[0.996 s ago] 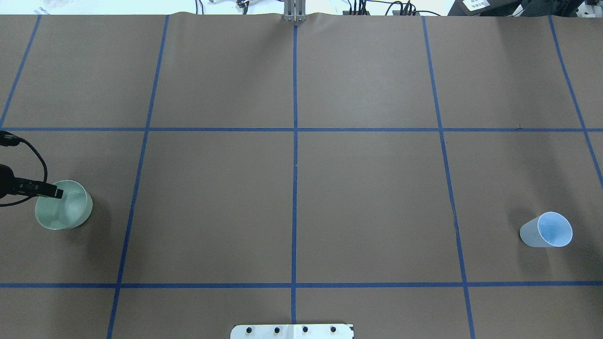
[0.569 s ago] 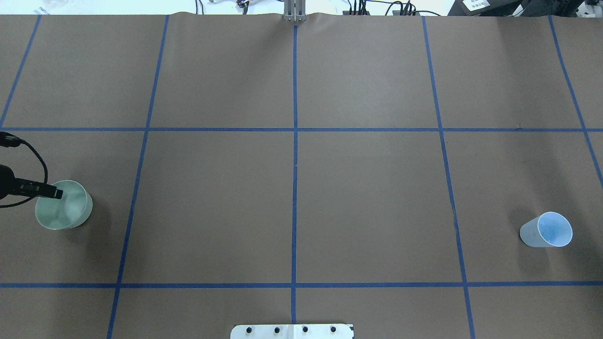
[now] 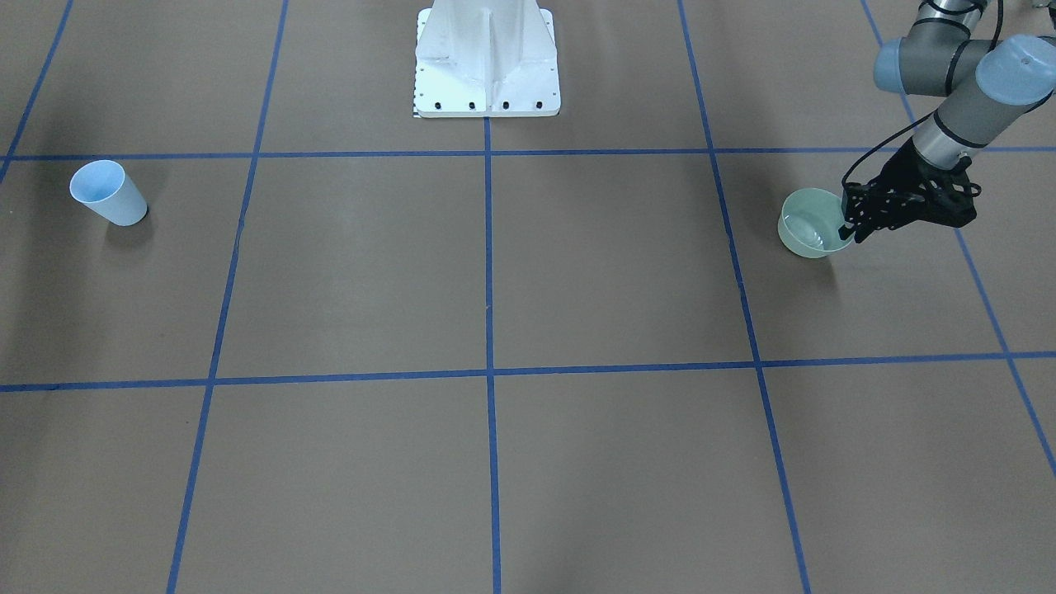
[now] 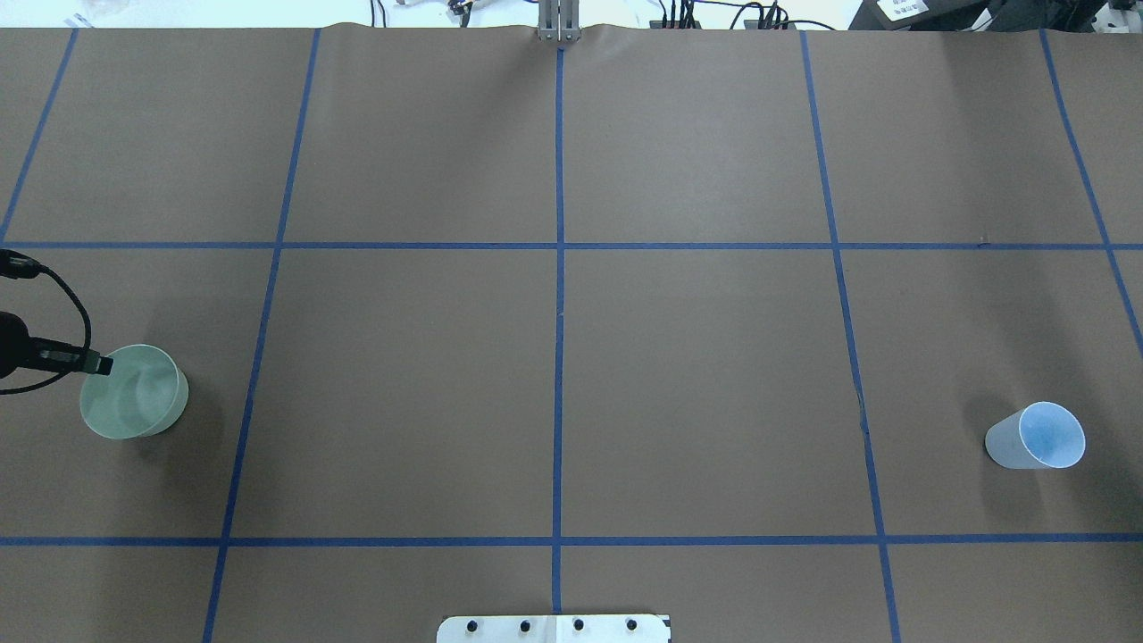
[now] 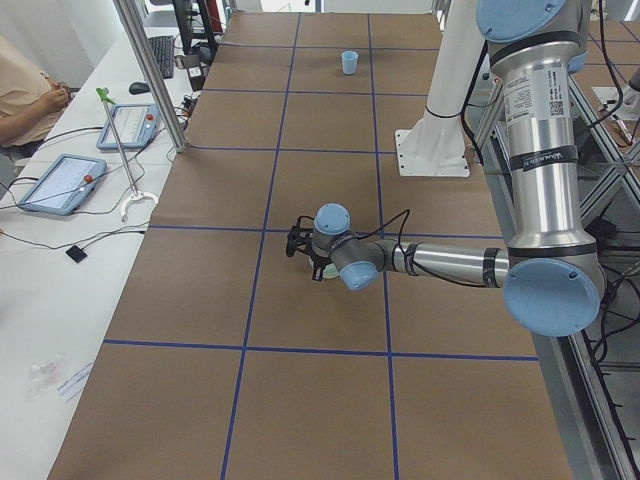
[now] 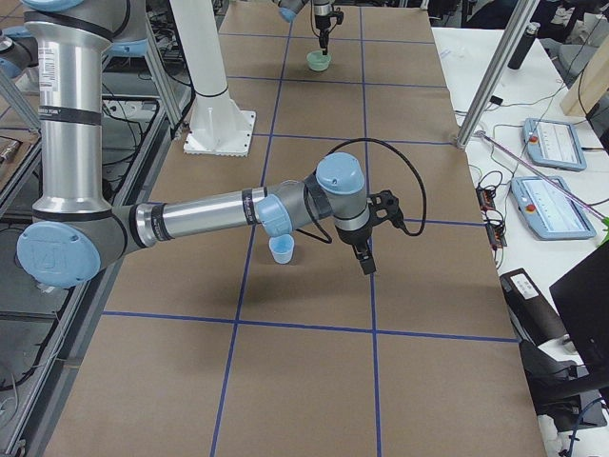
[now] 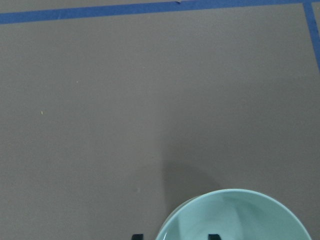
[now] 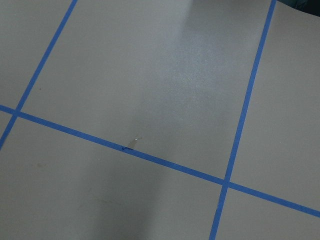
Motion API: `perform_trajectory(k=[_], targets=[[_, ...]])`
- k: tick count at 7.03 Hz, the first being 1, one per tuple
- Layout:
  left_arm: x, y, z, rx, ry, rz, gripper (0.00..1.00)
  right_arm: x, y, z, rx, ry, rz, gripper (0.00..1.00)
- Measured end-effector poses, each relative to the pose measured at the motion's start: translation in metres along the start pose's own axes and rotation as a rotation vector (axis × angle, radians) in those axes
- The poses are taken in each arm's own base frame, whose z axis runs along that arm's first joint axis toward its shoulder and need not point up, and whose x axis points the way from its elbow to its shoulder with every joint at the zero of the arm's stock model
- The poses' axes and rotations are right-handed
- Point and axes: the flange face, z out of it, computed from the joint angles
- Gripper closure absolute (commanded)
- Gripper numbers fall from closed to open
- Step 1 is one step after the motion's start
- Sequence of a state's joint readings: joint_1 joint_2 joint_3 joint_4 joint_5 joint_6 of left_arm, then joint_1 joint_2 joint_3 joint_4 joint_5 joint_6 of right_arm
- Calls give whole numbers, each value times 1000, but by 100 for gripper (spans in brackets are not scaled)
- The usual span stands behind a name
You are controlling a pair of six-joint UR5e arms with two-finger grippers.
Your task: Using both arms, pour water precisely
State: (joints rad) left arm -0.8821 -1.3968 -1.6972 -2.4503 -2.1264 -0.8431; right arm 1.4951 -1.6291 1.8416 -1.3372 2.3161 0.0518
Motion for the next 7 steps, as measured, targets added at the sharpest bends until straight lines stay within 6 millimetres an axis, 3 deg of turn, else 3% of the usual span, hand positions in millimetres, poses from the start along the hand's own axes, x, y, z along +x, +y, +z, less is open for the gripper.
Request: perform_trajectory(k=[2, 4, 5, 7], targets=[[19, -7, -11, 17, 34, 16, 100, 0, 0, 1, -1, 0, 1, 0], [55, -18, -35, 27, 73, 27, 100, 1, 0, 1, -2, 1, 2, 0], [81, -32, -47, 25, 73, 22, 100, 1, 0, 1, -2, 0, 2, 0], [148, -79, -62, 24, 74, -41, 100, 1, 0, 1, -2, -1, 2, 0]])
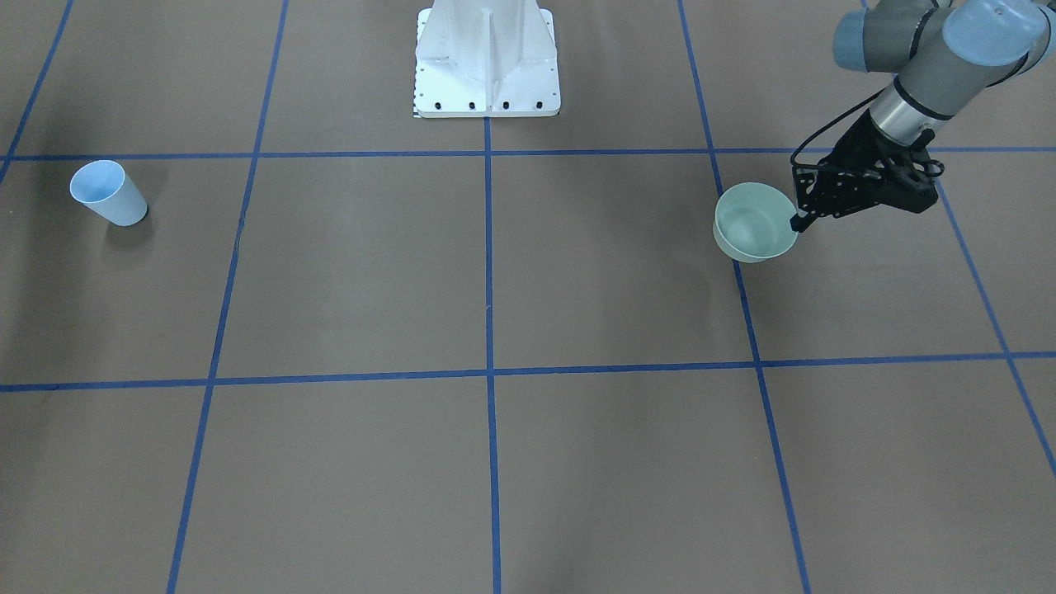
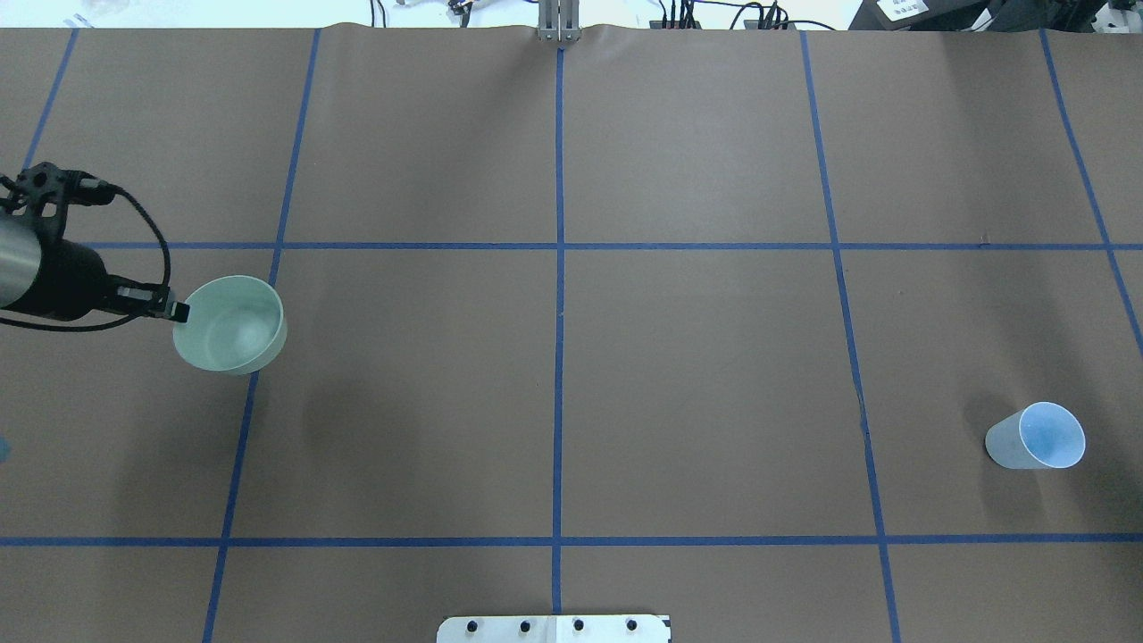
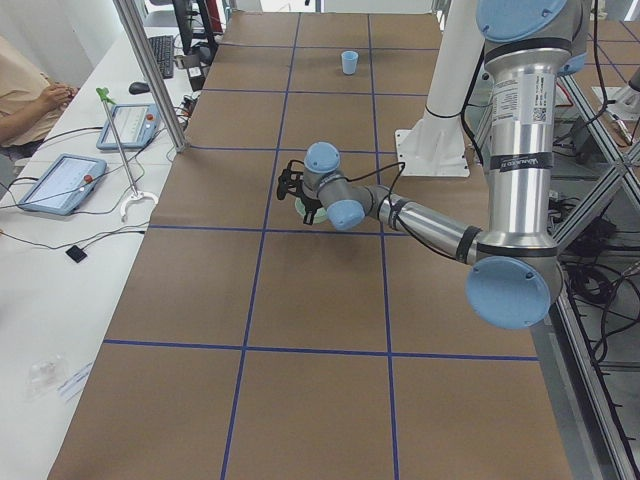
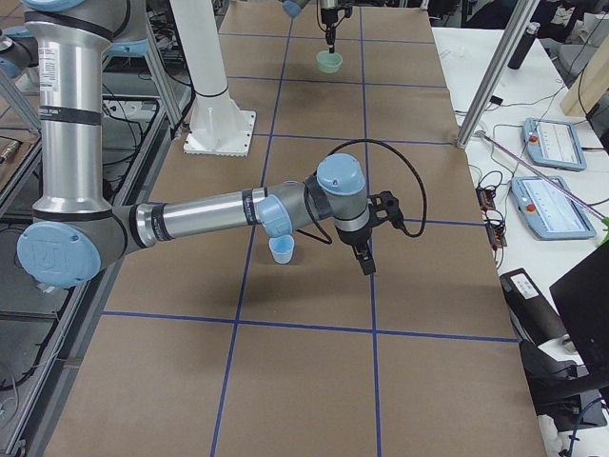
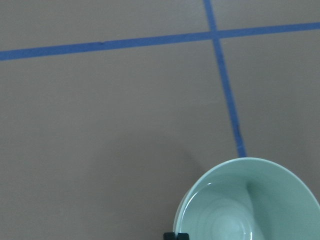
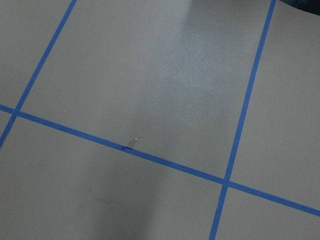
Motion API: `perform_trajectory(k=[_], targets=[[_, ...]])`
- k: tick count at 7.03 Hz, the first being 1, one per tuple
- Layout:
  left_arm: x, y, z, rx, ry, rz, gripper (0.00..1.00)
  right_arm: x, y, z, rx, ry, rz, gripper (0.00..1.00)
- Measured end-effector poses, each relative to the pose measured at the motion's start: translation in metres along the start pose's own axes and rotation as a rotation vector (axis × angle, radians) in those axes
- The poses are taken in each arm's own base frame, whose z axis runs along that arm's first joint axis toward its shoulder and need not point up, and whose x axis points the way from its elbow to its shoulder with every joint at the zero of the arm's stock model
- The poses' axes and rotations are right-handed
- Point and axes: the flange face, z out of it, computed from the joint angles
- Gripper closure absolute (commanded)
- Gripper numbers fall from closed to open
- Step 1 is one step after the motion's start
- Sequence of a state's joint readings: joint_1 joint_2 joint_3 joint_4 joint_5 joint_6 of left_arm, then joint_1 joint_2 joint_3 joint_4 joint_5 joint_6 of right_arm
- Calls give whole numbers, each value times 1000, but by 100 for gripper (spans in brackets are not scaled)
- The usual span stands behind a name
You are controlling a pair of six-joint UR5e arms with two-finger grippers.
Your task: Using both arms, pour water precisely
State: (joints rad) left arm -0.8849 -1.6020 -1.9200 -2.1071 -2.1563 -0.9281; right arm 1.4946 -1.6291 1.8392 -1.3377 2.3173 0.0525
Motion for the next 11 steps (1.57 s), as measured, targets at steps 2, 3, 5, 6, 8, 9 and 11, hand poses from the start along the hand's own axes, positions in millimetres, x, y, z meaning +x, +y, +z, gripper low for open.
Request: perform_trajectory(k=[2, 3, 5, 6, 8, 9, 11], targets=[[84, -54, 7, -1, 9, -71, 100, 0, -1, 0, 0, 0, 1, 0], [124, -72, 22, -3, 11, -90, 100, 0, -1, 0, 0, 1, 1, 0], [208, -93, 72, 8, 1, -134, 100, 0, -1, 0, 0, 1, 2, 0], [246, -92, 96, 11, -5, -146, 100, 0, -1, 0, 0, 2, 2, 0], [288, -76, 123, 16, -10, -150, 100, 1, -1, 0, -1, 0, 3, 0], [298, -64, 133, 18, -15, -143, 100, 1, 0, 0, -2, 0, 4, 0], [312, -47, 147, 18, -22, -130, 94, 1, 1, 0, -2, -1, 5, 0]])
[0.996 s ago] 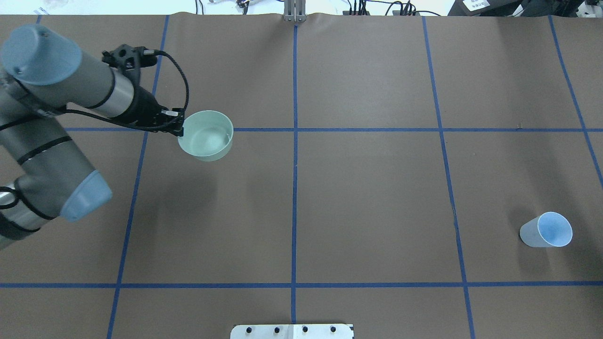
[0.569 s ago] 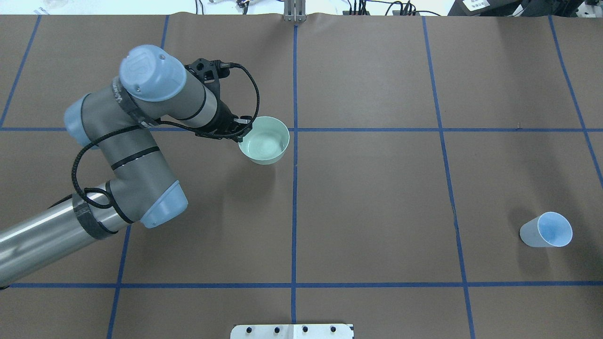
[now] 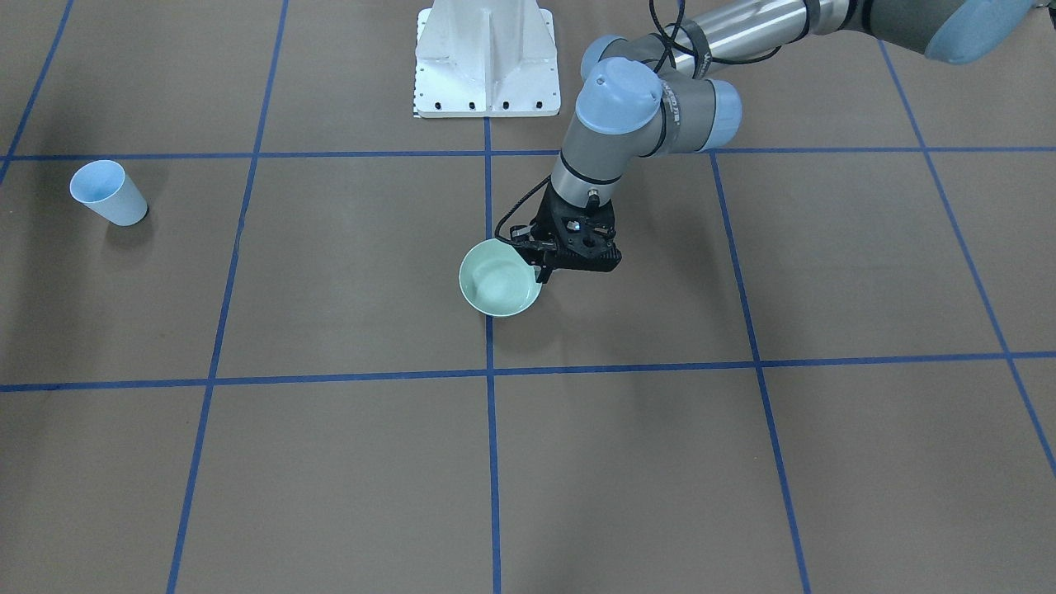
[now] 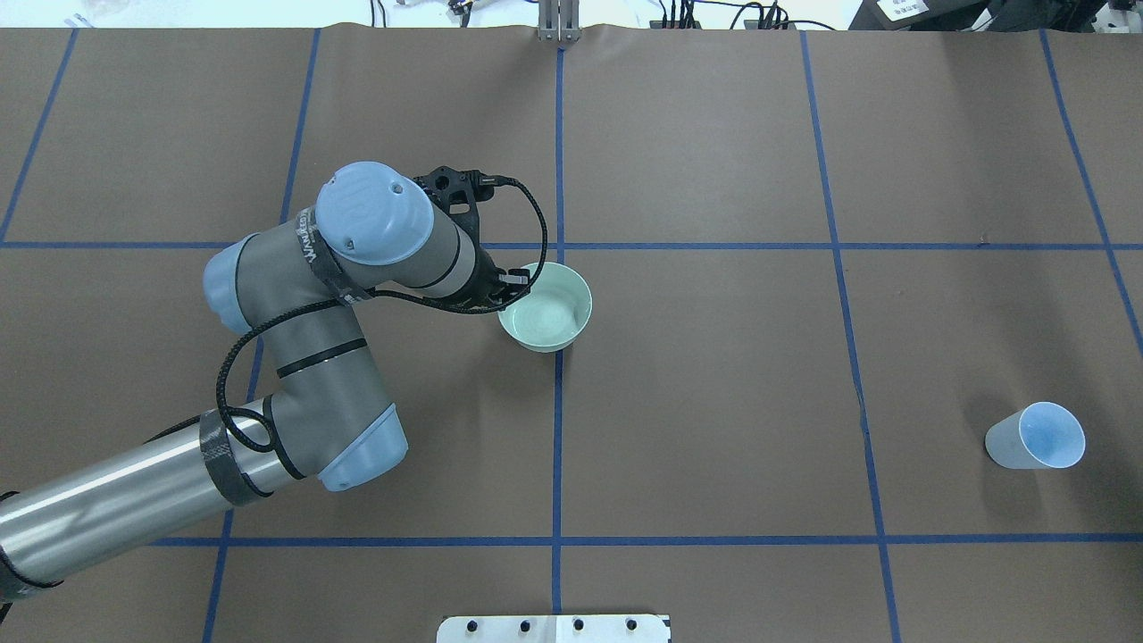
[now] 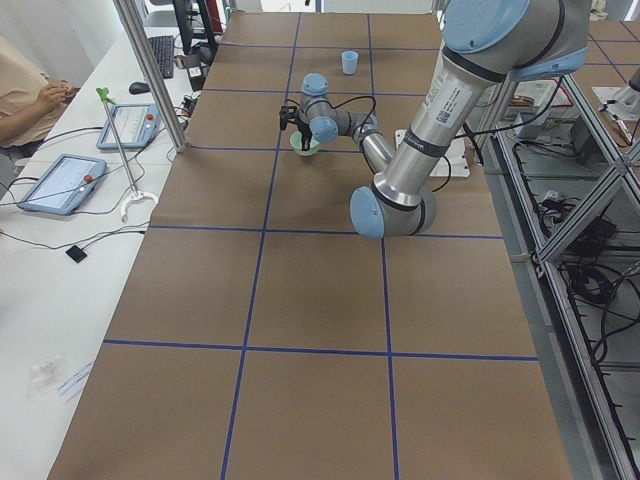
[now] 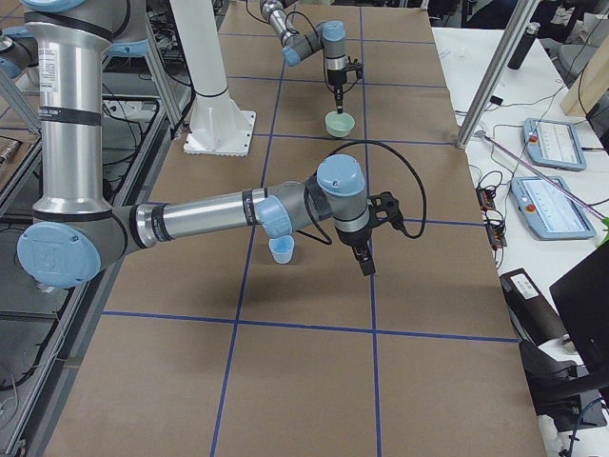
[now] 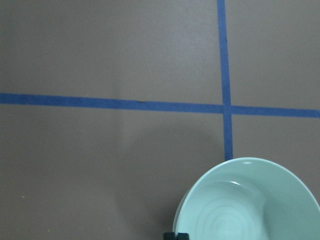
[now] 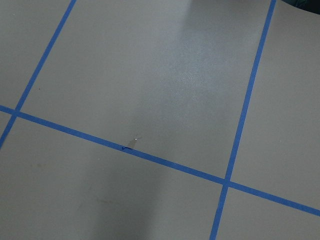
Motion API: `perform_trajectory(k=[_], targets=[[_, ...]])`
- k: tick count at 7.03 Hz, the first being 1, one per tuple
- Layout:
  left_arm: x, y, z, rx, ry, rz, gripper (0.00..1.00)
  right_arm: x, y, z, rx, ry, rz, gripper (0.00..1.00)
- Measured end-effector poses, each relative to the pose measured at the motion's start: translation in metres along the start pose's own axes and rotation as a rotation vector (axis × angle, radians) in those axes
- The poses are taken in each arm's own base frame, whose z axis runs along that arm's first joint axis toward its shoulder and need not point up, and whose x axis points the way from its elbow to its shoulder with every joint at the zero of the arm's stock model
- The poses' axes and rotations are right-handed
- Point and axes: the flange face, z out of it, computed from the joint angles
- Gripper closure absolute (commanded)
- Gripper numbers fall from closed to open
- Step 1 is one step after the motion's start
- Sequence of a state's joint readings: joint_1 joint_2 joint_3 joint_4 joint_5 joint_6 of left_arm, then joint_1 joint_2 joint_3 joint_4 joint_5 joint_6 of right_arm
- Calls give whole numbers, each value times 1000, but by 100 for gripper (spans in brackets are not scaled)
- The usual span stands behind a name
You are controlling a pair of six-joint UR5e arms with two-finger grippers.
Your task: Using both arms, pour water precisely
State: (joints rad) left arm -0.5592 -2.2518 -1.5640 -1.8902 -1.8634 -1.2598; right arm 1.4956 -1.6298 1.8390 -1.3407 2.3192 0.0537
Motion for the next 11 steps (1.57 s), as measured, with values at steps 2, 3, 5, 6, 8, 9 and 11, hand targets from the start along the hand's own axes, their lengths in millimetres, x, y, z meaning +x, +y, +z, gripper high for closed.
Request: perform_trajectory(k=[2, 3, 5, 6, 8, 9, 11], targets=[[6, 9, 10, 3, -10, 9, 45, 0, 0, 0, -1, -1, 0, 0], [8, 13, 11, 1, -9, 12, 0, 0, 0, 0, -1, -1, 1, 0], [10, 9, 1, 32, -2, 17, 0, 0, 0, 0, -1, -1, 1, 0], [2, -3, -16, 42, 2, 24, 0, 0, 0, 0, 0, 0, 3, 0], [-51, -29, -76, 14, -39, 89, 0, -6, -2, -6, 11, -5, 58, 0], [-103, -32, -117, 7, -69, 160, 0, -14, -3, -14, 24, -20, 114, 1], [-240, -46, -184, -36, -124, 295, 0, -43, 1, -32, 42, -59, 207, 1]])
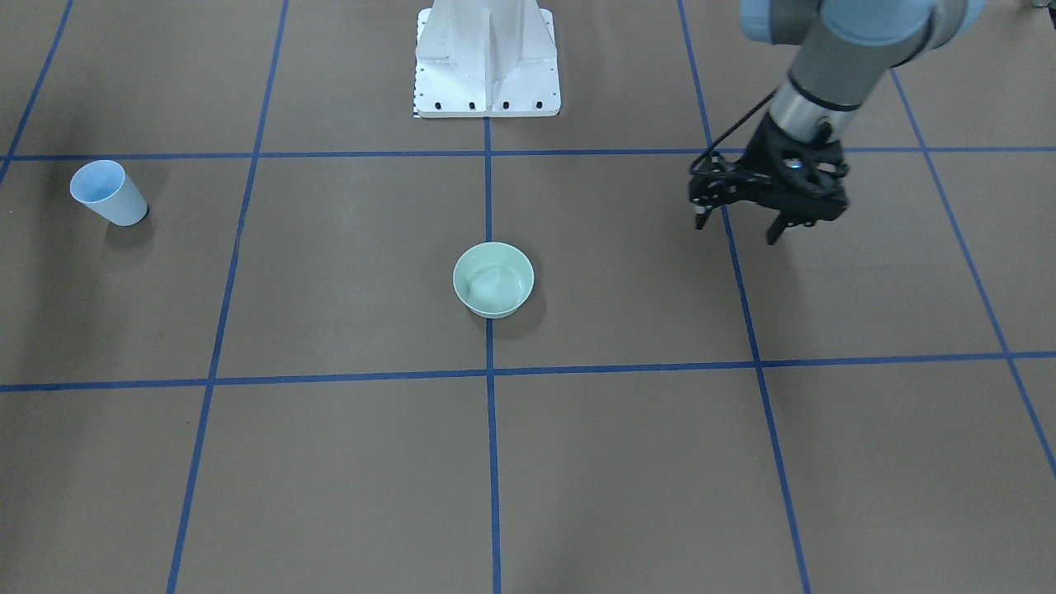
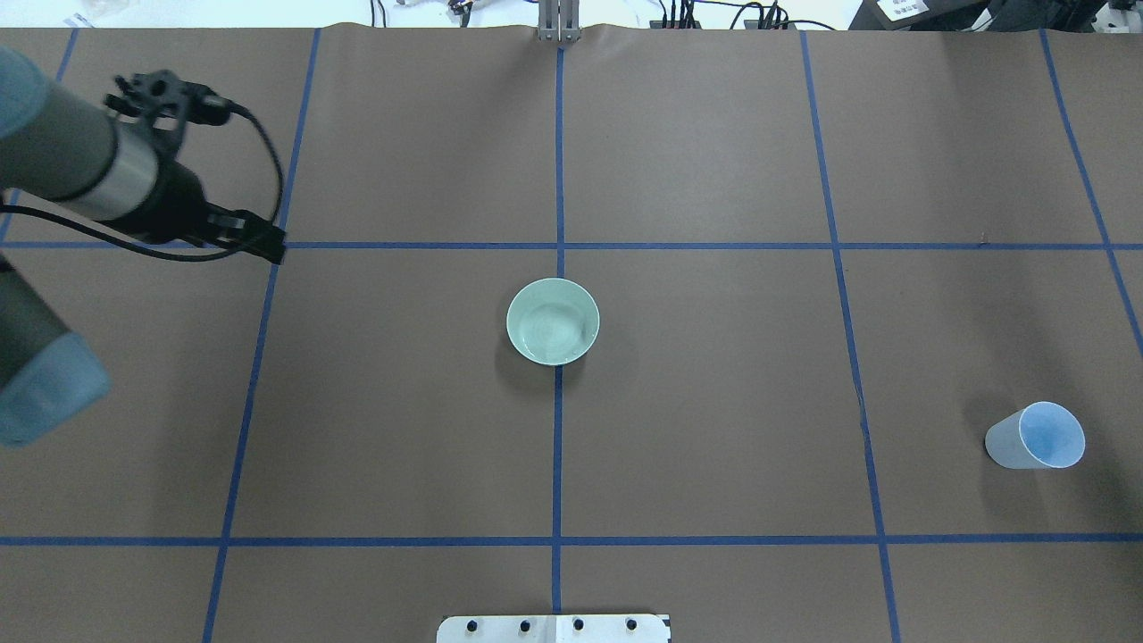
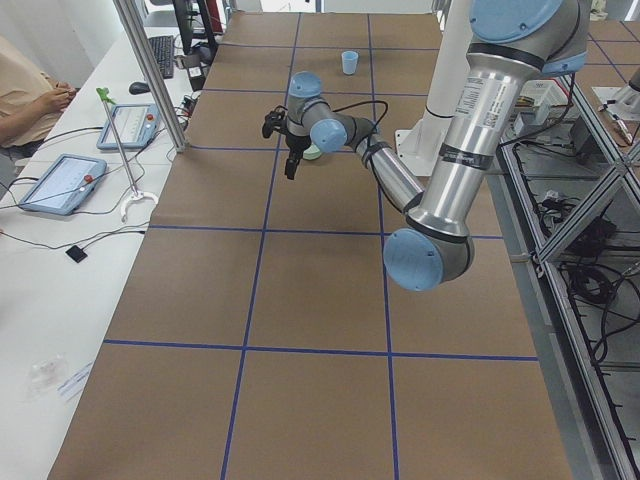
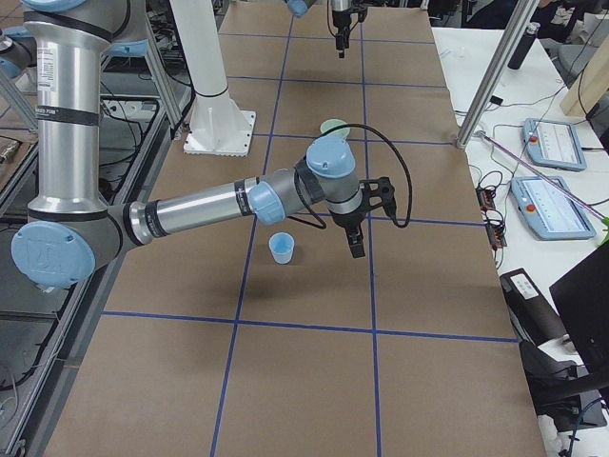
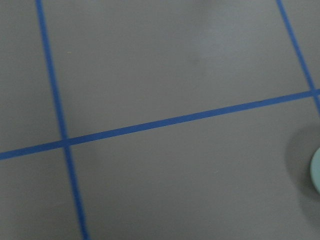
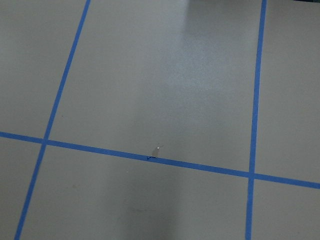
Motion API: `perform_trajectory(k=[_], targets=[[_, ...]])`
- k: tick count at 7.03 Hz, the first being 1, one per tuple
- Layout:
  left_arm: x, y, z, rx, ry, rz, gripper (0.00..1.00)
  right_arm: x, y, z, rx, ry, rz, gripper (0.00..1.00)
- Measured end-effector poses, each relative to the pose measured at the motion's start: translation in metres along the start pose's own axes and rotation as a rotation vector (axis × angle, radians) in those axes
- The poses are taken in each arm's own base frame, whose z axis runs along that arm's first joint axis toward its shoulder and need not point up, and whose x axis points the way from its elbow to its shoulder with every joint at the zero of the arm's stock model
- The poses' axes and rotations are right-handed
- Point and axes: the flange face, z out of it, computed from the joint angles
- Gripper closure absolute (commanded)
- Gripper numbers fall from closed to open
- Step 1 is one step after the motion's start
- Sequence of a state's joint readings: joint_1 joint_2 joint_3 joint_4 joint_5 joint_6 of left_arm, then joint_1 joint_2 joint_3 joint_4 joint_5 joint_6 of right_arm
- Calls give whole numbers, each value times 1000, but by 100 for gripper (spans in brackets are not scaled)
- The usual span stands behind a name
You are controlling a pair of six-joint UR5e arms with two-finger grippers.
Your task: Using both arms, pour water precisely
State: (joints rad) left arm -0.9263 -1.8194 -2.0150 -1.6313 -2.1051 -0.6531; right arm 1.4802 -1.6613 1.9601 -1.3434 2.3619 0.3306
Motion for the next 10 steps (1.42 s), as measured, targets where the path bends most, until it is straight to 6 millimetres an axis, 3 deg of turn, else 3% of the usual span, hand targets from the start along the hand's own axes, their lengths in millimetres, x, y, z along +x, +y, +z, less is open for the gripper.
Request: perform_trajectory(k=[2, 3, 5, 7, 8, 10], targets=[[-154, 28, -36, -38, -59, 128, 0, -56, 14, -8, -7, -43, 83, 1], [-228, 42, -44, -58, -94, 162, 0, -84, 22, -12, -12, -61, 122, 1], [-354, 67, -52, -101, -140, 226, 0, -127, 40, -19, -20, -75, 186, 1], [-445, 106, -58, -114, -121, 223, 0, -174, 61, -12, -9, -38, 251, 1], [-477, 128, -61, -108, -117, 194, 0, -193, 75, -10, 1, -15, 271, 1], [-509, 157, -61, -110, -113, 140, 0, -212, 97, 0, 1, 24, 281, 1]])
